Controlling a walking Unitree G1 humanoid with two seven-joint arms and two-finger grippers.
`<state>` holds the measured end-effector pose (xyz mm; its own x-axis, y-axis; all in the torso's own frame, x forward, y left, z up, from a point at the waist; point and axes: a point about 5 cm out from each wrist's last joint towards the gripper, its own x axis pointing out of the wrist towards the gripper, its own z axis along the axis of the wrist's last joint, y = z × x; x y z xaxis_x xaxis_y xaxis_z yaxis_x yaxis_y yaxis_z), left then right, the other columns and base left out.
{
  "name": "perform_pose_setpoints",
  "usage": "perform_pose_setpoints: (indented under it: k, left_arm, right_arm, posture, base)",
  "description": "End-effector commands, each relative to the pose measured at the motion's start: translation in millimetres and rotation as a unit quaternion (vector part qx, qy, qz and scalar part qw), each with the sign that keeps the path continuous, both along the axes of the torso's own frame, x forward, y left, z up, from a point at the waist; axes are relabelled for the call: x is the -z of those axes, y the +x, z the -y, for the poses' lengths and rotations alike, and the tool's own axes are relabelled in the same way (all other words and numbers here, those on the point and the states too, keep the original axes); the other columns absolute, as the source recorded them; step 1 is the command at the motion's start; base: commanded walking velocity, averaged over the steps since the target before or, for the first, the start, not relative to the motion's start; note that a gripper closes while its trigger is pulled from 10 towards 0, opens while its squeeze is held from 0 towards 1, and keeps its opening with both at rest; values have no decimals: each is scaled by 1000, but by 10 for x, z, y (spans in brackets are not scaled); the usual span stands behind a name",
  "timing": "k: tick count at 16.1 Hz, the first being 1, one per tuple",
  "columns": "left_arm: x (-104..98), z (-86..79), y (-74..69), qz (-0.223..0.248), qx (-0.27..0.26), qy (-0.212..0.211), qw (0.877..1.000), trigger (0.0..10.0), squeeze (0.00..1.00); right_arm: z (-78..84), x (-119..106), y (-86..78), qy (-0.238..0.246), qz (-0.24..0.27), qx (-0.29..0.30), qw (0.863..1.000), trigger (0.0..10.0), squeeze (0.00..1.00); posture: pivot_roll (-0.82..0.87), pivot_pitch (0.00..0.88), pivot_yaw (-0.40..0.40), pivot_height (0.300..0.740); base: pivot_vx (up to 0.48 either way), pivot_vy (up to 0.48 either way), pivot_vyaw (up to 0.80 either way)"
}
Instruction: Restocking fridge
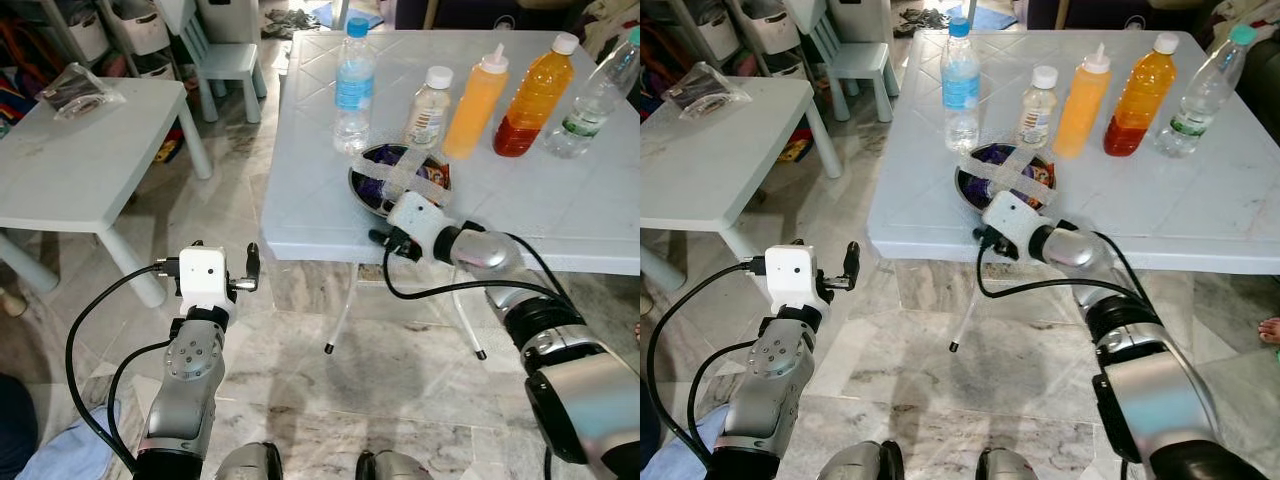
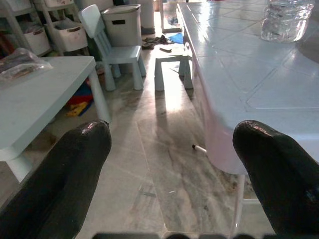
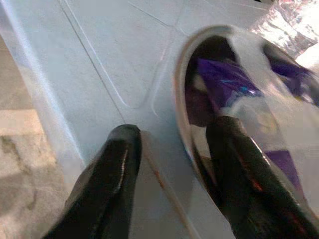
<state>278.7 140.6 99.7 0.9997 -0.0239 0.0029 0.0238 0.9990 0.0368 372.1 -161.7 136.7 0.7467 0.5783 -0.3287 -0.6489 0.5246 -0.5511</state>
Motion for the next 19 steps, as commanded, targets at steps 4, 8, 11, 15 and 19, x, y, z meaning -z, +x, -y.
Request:
perform_pose_setpoints:
  k: [4, 8, 11, 15, 19]
  left_arm:
    - [-17, -21, -10, 0, -4, 2, 1000, 10000, 0]
    - [-14, 25, -27, -2, 13, -6, 1000, 10000, 0]
    - [-17, 34, -20, -1, 13, -6, 1000, 10000, 0]
    - [-7, 45, -38, -2, 11, -9, 1000, 10000, 0]
    - [5, 56, -29, -6, 13, -10, 1000, 10000, 0]
  right_arm:
    - [85, 62, -24, -12, -1, 24, 1000, 5804, 0]
    - [117, 135, -65, -11, -7, 29, 999, 7922, 0]
    - [159, 103, -51, -37, -9, 22, 999, 0, 0]
    - [249, 51, -29, -80, 1, 29, 996, 1569, 0]
    - [327, -19, -26, -106, 16, 37, 994, 2078, 0]
  posture:
    - [-15, 122, 50, 740]
    - [-16, 120, 51, 740]
    - [-20, 119, 45, 740]
    - [-18, 118, 35, 740]
    - [-27, 119, 37, 740]
  base:
    - [0, 0, 0]
    - [0, 0, 0]
    - [0, 0, 0]
    - [0, 0, 0]
    - [0, 0, 0]
